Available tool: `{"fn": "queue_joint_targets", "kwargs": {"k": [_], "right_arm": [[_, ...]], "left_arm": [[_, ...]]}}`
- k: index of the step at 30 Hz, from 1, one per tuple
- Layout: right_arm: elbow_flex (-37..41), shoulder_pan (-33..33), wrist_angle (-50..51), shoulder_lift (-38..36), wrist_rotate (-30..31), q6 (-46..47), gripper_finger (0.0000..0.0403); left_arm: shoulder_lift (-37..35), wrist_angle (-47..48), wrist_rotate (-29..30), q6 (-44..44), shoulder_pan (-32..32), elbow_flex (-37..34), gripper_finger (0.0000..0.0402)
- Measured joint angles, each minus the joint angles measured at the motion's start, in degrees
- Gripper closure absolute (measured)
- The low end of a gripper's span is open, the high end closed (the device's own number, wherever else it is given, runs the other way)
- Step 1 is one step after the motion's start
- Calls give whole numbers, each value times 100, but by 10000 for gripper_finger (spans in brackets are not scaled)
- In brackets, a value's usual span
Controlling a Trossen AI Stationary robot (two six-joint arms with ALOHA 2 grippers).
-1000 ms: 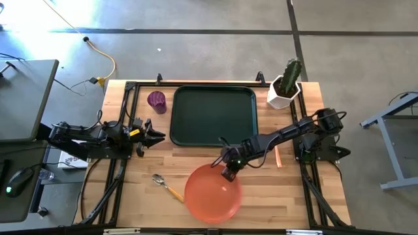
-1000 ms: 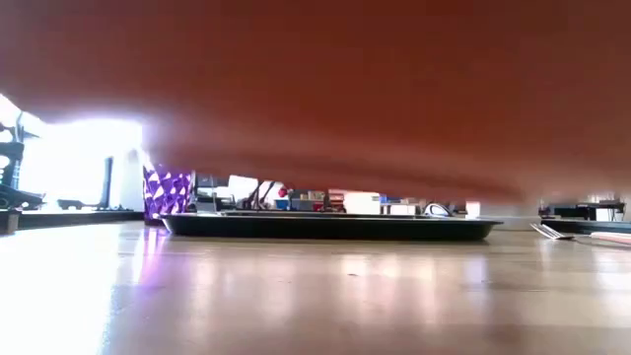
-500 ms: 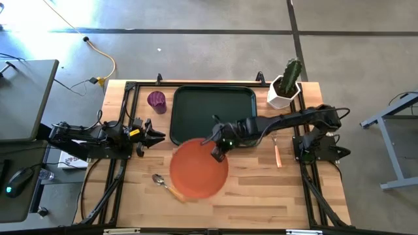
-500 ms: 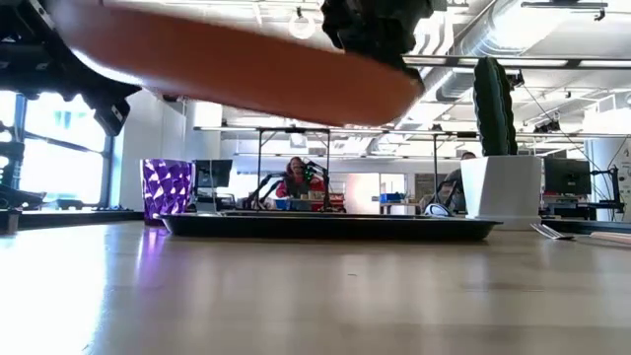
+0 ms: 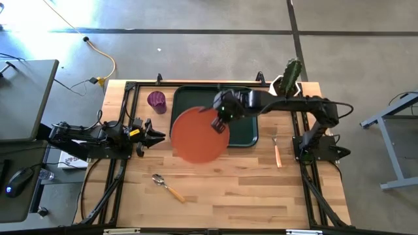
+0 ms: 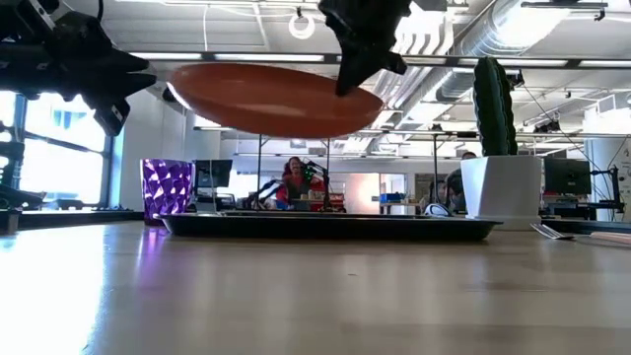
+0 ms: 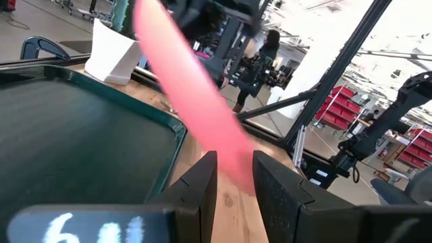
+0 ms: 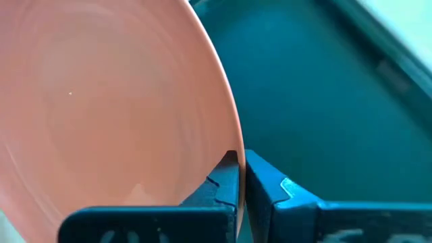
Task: Pick and place plate/cup/fork/spoon on tray
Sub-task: Put the orange plate on the black serving tray
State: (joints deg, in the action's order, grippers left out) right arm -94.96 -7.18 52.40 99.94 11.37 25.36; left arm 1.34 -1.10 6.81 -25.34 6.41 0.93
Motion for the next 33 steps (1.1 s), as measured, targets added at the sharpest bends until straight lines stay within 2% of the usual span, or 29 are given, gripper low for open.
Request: {"fn": "queue_joint_targets", "kwargs": {"k": [6, 12, 19, 25, 33], "right_arm": [[4, -783, -23, 0, -146, -918, 403], [11, -1713, -37, 3, -974, -1616, 403], [11, -2634, -64, 330, -1704, -1788, 403], [20, -2958, -146, 878, -2202, -1778, 403], [20, -2969, -133, 1503, -2643, -1785, 403]], "left_arm": [[-2, 0, 0, -2, 0, 0, 316], [-1, 0, 0, -2, 0, 0, 316], [-2, -2, 0, -2, 1, 0, 316], [0, -1, 0, -11, 0, 0, 316], [-2, -2, 0, -14, 0, 0, 316]]}}
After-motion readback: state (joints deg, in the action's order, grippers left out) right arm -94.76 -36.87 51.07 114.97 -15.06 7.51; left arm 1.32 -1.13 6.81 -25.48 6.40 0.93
